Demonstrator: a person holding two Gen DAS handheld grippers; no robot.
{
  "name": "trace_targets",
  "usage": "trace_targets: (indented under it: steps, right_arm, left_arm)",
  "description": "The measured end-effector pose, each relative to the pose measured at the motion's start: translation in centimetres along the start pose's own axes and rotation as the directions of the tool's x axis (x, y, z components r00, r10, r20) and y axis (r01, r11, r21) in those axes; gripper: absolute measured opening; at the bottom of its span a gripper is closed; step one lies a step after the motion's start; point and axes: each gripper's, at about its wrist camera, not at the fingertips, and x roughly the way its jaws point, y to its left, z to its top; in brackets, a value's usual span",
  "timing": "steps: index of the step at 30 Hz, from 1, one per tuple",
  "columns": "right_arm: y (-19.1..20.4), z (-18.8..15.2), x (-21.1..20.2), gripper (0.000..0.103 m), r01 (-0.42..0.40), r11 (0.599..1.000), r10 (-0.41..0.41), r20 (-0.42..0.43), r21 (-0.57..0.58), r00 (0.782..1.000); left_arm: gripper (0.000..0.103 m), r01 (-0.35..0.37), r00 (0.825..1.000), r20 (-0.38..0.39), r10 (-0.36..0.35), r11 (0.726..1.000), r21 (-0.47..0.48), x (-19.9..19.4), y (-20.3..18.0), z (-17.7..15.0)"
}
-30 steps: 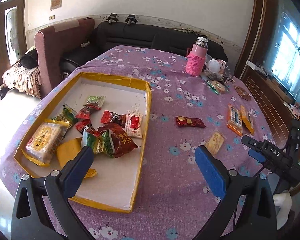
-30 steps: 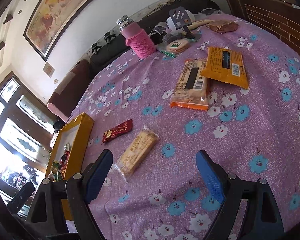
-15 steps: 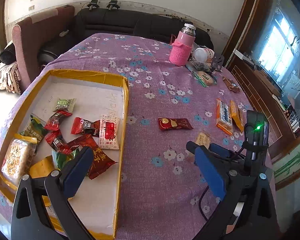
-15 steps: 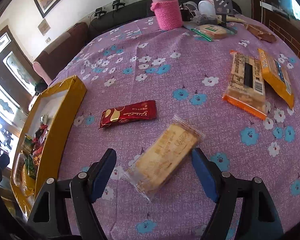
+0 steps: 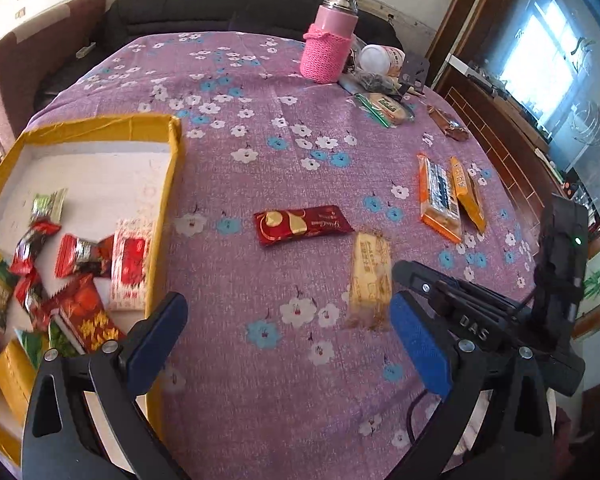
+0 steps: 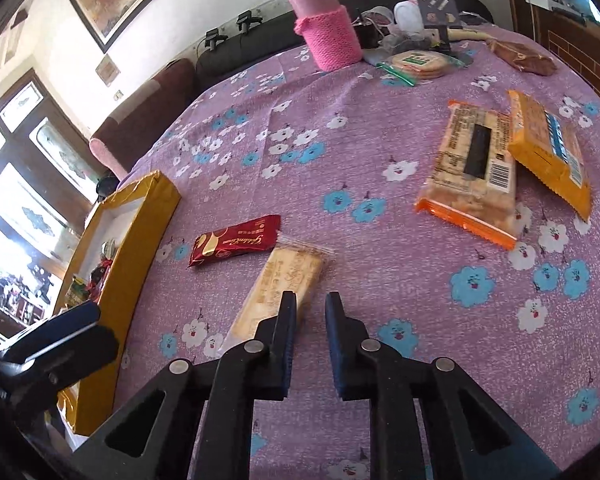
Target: Organize snacks
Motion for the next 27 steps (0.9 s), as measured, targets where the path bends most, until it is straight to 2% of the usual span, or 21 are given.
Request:
trace_targets:
  steps: [2,8,11,14,18,23,27]
  right_arm:
    - [-1.3,-0.1,-0.5,0.034,-0.032,0.998,0.031,0.026,0.052,0.999]
    - [-3.6,-0.2,-1.1,0.035,-0.072,0.99,0.061,0.093,0.119,0.994]
    - [-4.1,-0.1,-1.0,0.036,-0.09,0.986,0.077,0.097,0.141,0.992]
    - [-4.2,0.1,-1.0,0.038,-0.093,0.986,0.08,0.098,0.139,0.992]
    - [-4.1,0.1,-1.1,0.041,-0.102,0.985,0.089,0.096,0.137,0.991]
    - [-4.8,-0.1,-1.4,0.043,-0.1,0.982,0.082,0.111,0.163,0.99]
    - [-5.5,-0.1,-1.8,0.046,-0.096,0.976,0.072,0.126,0.193,0.989]
  left_arm:
    - [0.101,-0.003,1.0,-0.013,0.003,1.0,0.023,1.4,-0.2,1.9]
    - [0.101,0.037,0.996,-0.076,-0.038,0.999,-0.016,6.6,0.6,6.0]
    - [0.101,-0.03,0.992,-0.119,0.029,1.0,-0.009,8.3,0.8,6.1]
    - [0.1,-0.057,0.989,-0.132,0.064,0.997,0.052,8.5,0.0,5.4]
    - [0.097,-0.029,0.986,-0.159,0.047,0.993,0.112,8.1,-1.8,4.1]
    - [0.097,0.031,0.998,-0.056,-0.03,0.999,0.02,3.7,-1.2,3.6]
    - [0.097,0.043,0.999,-0.033,-0.041,0.997,0.061,2.7,-3.0,1.3]
